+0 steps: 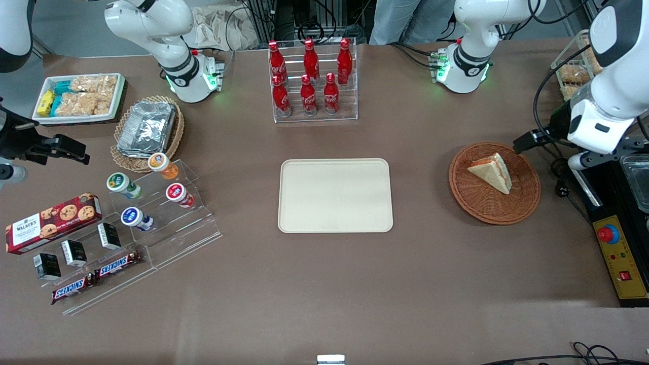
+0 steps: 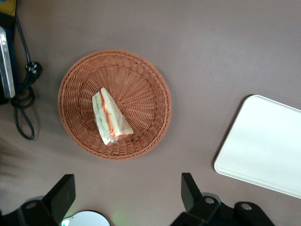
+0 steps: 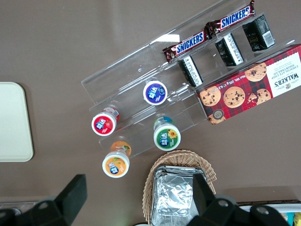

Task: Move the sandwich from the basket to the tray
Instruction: 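Move the open left gripper over the wrapped sandwich in the basket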

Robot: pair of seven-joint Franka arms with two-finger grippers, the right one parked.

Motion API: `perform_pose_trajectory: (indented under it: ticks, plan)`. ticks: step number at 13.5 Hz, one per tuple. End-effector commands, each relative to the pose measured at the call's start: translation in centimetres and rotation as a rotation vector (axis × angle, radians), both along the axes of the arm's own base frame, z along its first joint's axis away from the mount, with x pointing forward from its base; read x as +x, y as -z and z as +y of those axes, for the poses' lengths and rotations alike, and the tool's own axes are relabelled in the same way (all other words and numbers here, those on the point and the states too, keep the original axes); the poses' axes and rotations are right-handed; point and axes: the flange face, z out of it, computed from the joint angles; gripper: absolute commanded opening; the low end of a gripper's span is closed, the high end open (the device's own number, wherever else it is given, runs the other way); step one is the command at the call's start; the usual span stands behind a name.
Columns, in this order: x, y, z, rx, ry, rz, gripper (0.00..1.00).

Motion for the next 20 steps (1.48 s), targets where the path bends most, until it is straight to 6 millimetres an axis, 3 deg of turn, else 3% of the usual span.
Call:
perform_pose_trajectory:
  ticks: [1, 4, 8, 14, 20]
  plan:
    - [-4.0, 1.3, 0.6, 0.030, -0.075, -0.050, 1.00]
    - [-5.8, 3.0, 0.9, 0.051, -0.125, -0.049, 1.00]
    - [-6.1, 4.1, 1.0, 0.081, -0.238, -0.024, 1.00]
    - [-7.0, 6.5, 1.8, 0.130, -0.268, 0.008, 1.00]
    - [-7.7, 11.5, 3.8, 0.122, -0.308, -0.027, 1.00]
